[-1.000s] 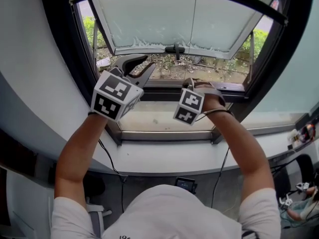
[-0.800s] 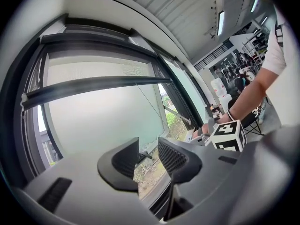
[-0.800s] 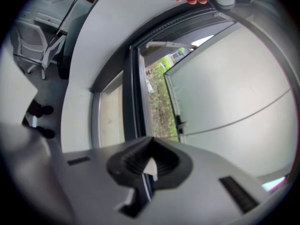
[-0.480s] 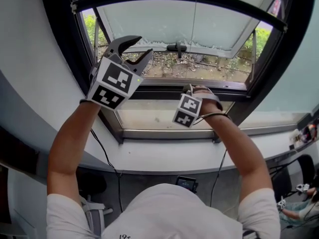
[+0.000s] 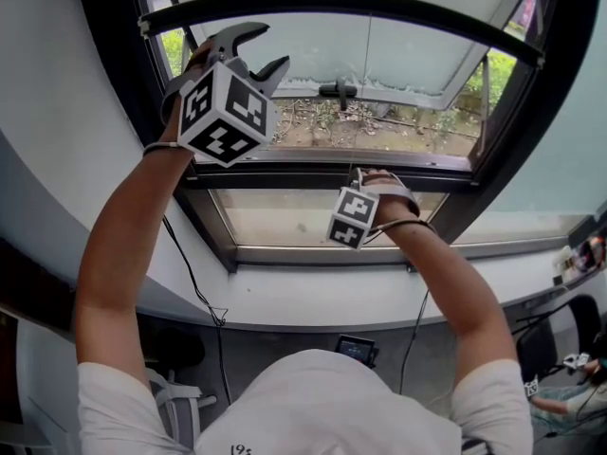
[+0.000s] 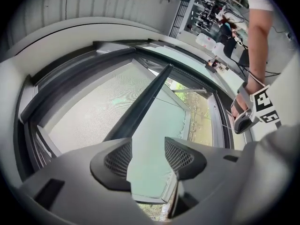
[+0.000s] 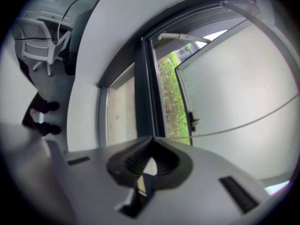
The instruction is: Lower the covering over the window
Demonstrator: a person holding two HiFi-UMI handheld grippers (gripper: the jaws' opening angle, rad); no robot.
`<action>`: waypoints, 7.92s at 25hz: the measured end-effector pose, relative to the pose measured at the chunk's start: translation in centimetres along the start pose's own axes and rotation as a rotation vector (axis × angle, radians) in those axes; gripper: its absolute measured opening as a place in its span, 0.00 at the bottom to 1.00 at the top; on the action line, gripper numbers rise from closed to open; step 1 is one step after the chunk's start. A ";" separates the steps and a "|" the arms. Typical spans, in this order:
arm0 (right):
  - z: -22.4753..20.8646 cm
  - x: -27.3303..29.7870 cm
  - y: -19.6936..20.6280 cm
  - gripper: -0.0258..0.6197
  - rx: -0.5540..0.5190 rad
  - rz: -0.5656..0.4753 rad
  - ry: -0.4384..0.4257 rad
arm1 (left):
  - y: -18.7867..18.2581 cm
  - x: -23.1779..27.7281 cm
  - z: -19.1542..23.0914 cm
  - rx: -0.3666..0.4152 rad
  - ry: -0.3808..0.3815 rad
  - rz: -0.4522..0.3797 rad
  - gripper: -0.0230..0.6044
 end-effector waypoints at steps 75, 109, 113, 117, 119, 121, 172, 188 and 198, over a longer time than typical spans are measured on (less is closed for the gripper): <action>-17.2 -9.5 3.6 0.25 0.254 -0.337 0.489 | 4.4 4.5 -13.3 0.159 0.429 0.278 0.45; -16.0 -3.1 5.5 0.24 -0.022 -0.012 0.417 | 6.9 4.4 -19.7 0.157 0.546 0.305 0.45; -13.4 -1.7 6.2 0.24 -0.045 0.010 0.336 | 7.7 3.8 -22.4 0.170 0.587 0.322 0.45; -12.2 -0.9 6.6 0.24 -0.049 0.014 0.312 | 8.1 3.6 -23.9 0.158 0.595 0.326 0.45; -11.9 -0.7 6.8 0.24 -0.045 0.014 0.301 | 8.0 3.6 -24.3 0.154 0.601 0.332 0.45; -11.6 -0.6 7.2 0.24 -0.041 0.021 0.294 | 7.9 3.7 -24.7 0.156 0.609 0.334 0.45; -2.3 5.3 9.6 0.34 0.004 0.163 0.080 | 11.1 2.5 -34.8 0.077 0.819 0.398 0.49; -1.6 6.4 9.9 0.34 0.010 0.165 0.076 | 11.7 2.8 -36.1 0.087 0.827 0.399 0.50; -1.5 6.7 9.7 0.34 0.044 0.146 0.104 | 11.9 3.0 -36.0 0.091 0.807 0.385 0.50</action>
Point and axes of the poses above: the fingertips, and each gripper's own axes: x forward along the fingers, z to its left, y out of its underside, the point moved 1 cm from there along -x, backward along the fingers, and after that the axes turned 11 degrees about x, right-handed, at the moved point
